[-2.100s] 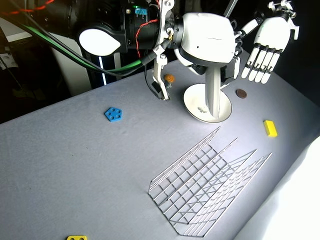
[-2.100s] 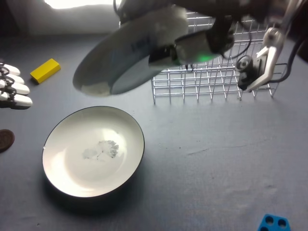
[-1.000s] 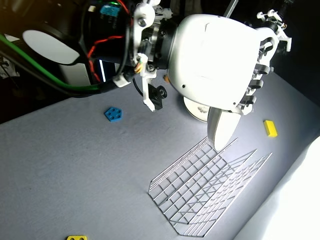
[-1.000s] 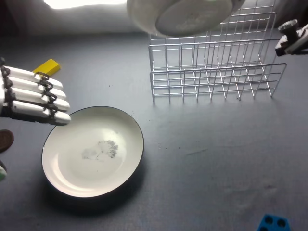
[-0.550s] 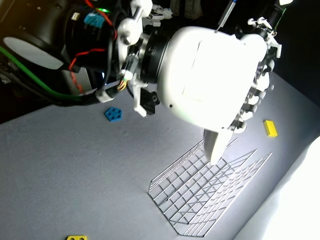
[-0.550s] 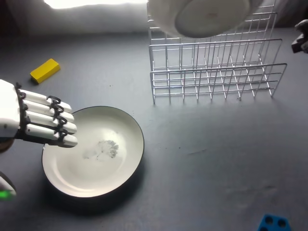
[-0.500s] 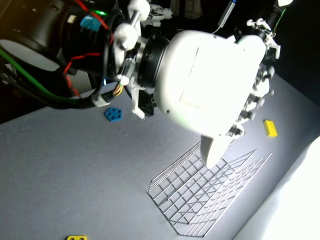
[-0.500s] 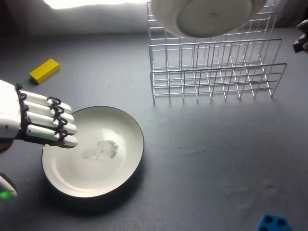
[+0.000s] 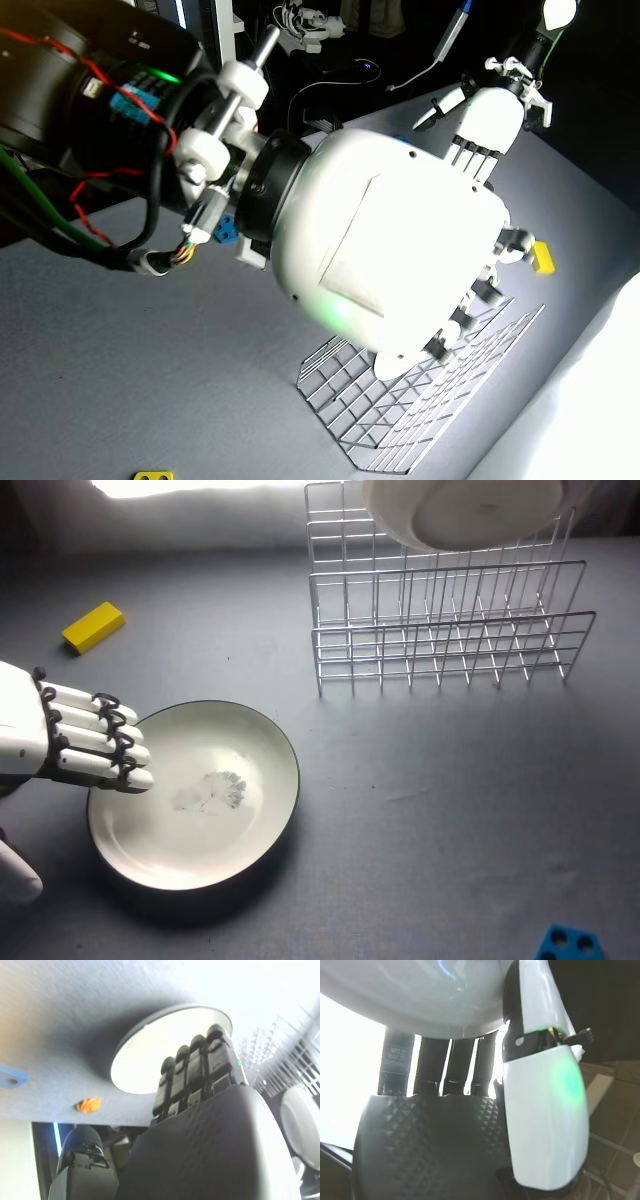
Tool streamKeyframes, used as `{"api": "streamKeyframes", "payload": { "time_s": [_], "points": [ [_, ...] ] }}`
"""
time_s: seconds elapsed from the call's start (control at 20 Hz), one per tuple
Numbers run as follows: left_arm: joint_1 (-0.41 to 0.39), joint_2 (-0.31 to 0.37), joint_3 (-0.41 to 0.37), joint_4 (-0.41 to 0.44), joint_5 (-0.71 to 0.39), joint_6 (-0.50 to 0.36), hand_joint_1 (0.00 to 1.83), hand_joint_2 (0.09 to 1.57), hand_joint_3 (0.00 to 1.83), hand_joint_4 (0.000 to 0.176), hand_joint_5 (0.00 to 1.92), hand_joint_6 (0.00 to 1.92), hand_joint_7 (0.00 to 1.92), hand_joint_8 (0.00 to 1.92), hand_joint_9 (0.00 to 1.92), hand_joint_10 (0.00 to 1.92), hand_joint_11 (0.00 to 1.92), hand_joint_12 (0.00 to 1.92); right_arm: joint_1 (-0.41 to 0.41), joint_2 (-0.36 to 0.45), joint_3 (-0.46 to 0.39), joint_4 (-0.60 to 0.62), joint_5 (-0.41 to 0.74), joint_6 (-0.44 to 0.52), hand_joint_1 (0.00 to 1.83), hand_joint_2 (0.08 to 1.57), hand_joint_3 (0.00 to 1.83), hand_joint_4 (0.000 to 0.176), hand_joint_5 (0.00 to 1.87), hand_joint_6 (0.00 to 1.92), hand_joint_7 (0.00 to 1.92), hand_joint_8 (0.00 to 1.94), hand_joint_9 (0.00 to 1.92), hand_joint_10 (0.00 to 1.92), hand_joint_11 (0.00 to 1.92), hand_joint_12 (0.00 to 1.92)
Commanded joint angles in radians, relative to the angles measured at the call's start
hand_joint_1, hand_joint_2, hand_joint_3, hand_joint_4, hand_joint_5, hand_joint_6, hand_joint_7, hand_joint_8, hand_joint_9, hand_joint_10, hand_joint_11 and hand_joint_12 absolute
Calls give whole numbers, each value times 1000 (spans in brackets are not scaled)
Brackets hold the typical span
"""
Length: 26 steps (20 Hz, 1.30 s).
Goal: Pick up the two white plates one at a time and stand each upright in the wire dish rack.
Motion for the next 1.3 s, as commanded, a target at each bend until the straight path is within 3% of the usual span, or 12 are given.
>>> {"api": "streamKeyframes", "payload": {
  "time_s": [0.0,0.25,0.3,0.45,0.5,0.55,0.75,0.9,1.0,1.1,1.2,1.25],
  "points": [
    [-2,3,8,-53,-16,0,0,1061,1,0,65,3,37,4,13,4,0,0,21,8,4,14,108,23,1385,1072,1,0,954,965,1068,799,1073,950,965,919],
    [15,-4,27,-53,-11,0,0,1062,2,0,78,8,52,8,22,7,0,0,13,6,45,14,40,39,1243,1085,0,0,966,956,1146,789,1290,194,997,882],
    [19,-6,31,-54,-11,0,0,1060,1,0,71,5,49,6,22,6,1,0,13,5,53,14,23,39,1359,1049,36,0,963,941,1114,770,1144,739,1011,867],
    [25,-7,36,-54,-11,0,0,1059,0,0,65,6,35,4,9,3,0,0,14,-2,66,13,-8,38,1239,1089,1,0,962,965,1128,811,1244,263,992,885],
    [25,-7,36,-54,-11,0,0,1053,0,0,66,6,35,4,9,4,0,0,14,-6,74,13,-18,38,1356,1077,0,0,938,956,1093,821,1109,799,991,895],
    [25,-7,37,-55,-11,0,0,1052,0,0,65,5,37,4,12,4,0,0,14,-9,80,13,-23,38,1379,1079,1,0,919,981,1080,838,1061,934,971,901],
    [25,-7,38,-56,-11,0,0,1055,0,0,67,4,43,5,22,7,1,0,14,-26,117,13,-35,40,1384,1081,0,0,918,1005,1067,847,1051,959,959,914],
    [24,-7,38,-56,-11,0,0,1054,0,0,68,3,45,4,22,5,6,3,12,-41,144,14,-35,81,1247,1088,5,0,936,979,1150,797,1246,241,993,887],
    [23,-8,38,-56,-11,0,0,1047,0,0,55,0,34,0,5,0,0,0,10,-54,168,14,-35,117,1378,1079,3,0,919,993,1071,833,1067,928,976,900],
    [22,-8,38,-56,-14,0,0,1055,0,0,54,1,32,0,2,0,0,0,11,-63,188,14,-35,152,1267,1102,0,0,910,1022,1105,849,1107,621,961,928],
    [22,-9,38,-56,-15,0,0,1050,0,0,61,3,30,0,4,1,0,0,11,-68,199,14,-35,166,1377,1086,11,0,882,1021,1057,894,1038,979,951,954],
    [22,-9,38,-56,-15,0,0,1059,2,0,57,1,24,0,0,0,0,0,10,-70,202,14,-36,168,1278,1085,0,0,952,938,1151,793,1114,640,959,938]
  ]
}}
